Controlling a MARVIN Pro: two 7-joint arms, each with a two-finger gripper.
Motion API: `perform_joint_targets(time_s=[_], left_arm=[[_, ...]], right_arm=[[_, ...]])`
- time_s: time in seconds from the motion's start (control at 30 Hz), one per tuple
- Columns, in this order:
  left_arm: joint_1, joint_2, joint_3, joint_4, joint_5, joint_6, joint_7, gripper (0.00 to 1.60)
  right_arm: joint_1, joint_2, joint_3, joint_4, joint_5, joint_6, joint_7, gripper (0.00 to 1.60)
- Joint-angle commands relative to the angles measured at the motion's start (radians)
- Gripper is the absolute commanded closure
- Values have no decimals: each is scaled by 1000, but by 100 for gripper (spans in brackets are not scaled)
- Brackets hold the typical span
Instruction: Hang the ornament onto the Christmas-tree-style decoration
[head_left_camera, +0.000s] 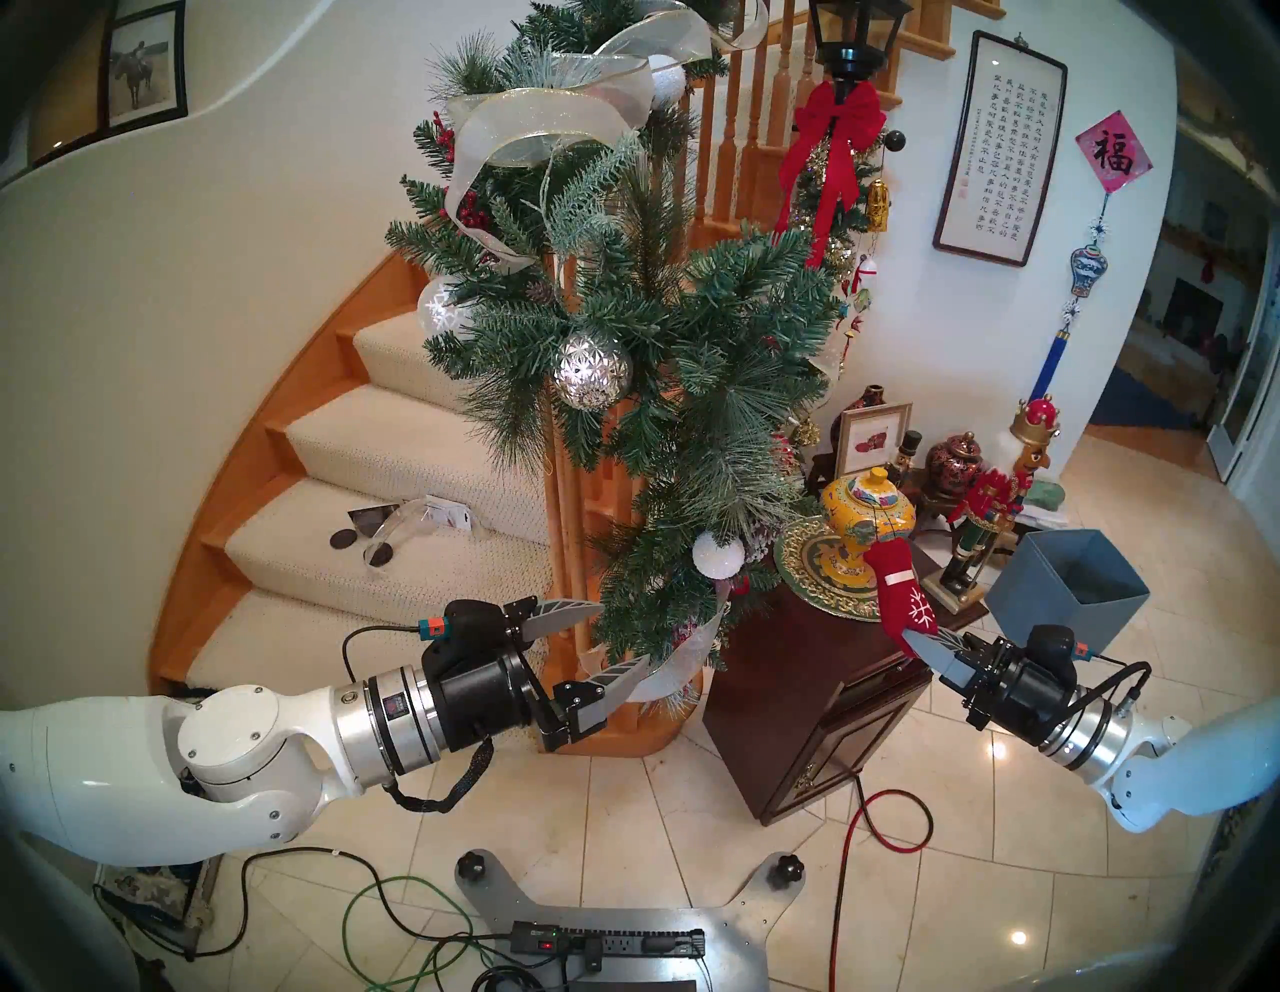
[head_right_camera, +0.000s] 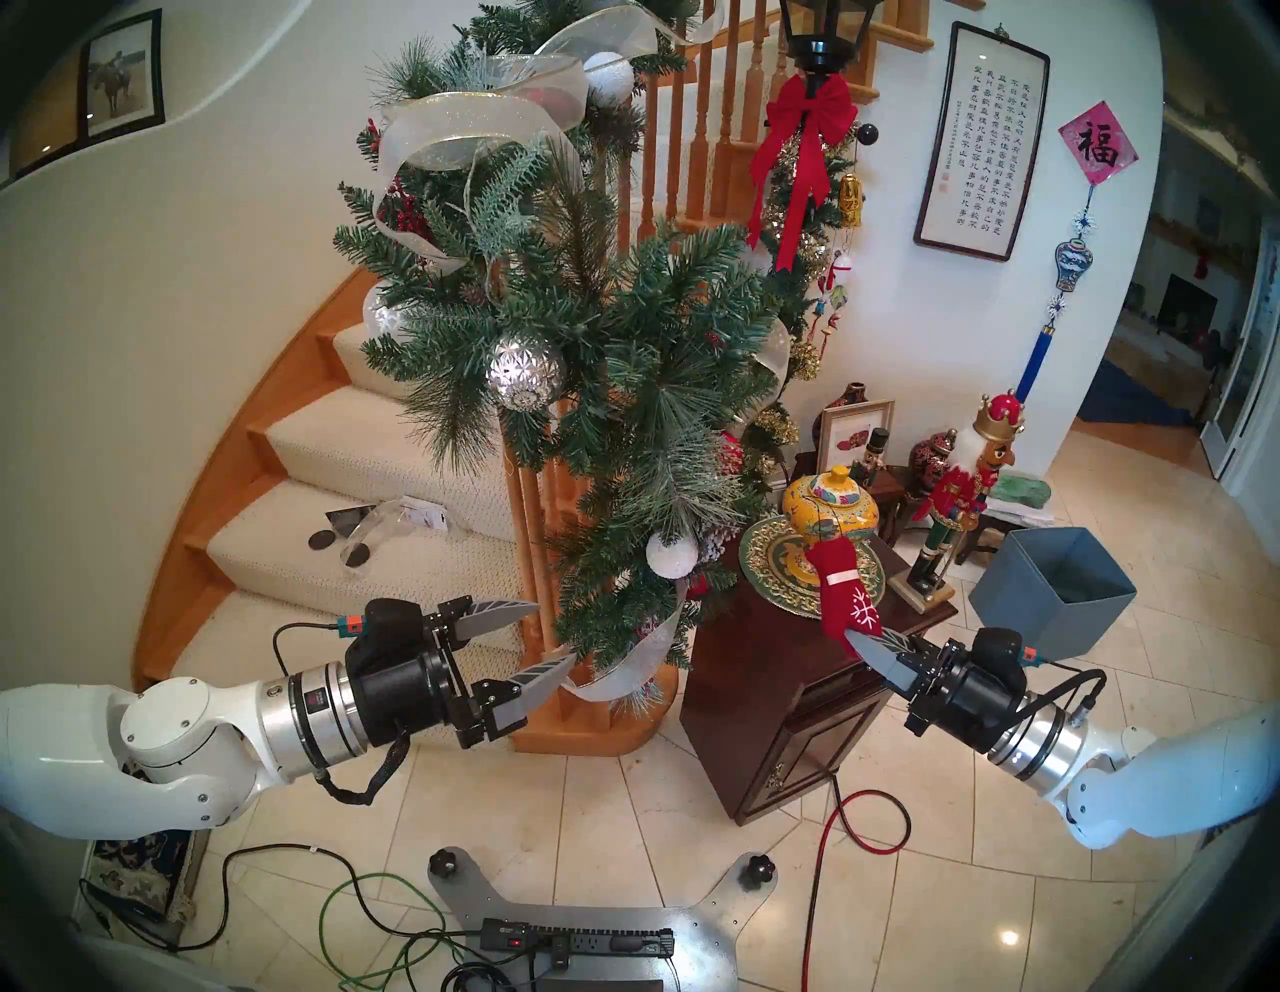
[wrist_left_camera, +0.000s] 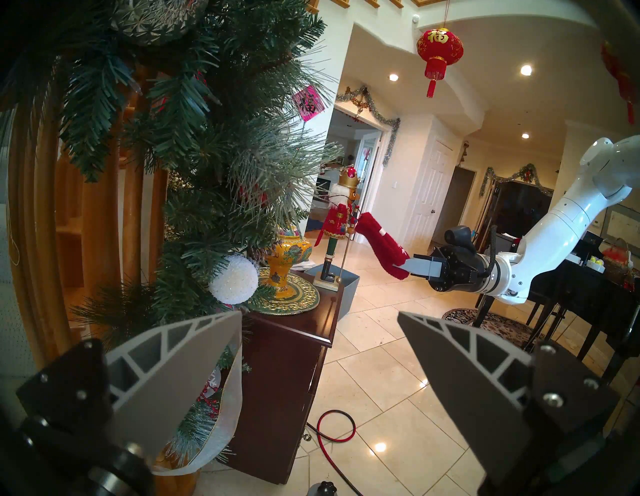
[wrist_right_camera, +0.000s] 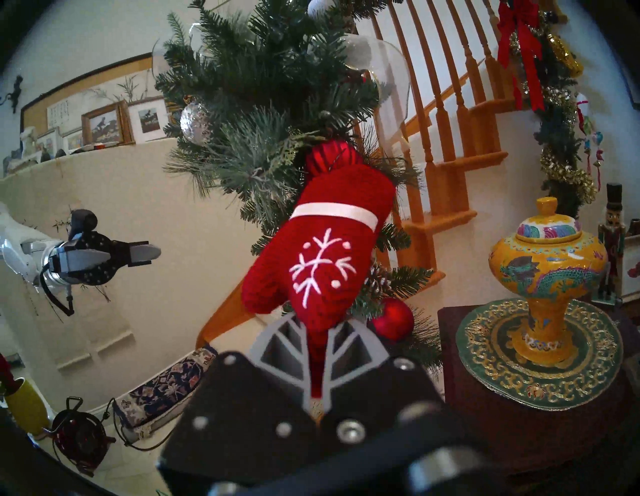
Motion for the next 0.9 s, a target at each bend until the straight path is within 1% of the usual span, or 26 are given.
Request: perform_joint_targets(time_s=[0.0, 0.13, 0.47, 0.87], left_arm=[[-3, 1, -3, -1, 0, -1, 0, 0], [-3, 1, -3, -1, 0, -1, 0, 0], [-3, 1, -3, 0, 0, -1, 0, 0], [-3, 1, -3, 0, 0, -1, 0, 0]], right_arm=[[75, -4, -23, -6, 35, -4, 71, 160], [101, -4, -47, -17, 47, -4, 88, 160], [153, -37, -100, -74, 51, -4, 98, 160], [237, -91, -192, -131, 67, -4, 102, 160]])
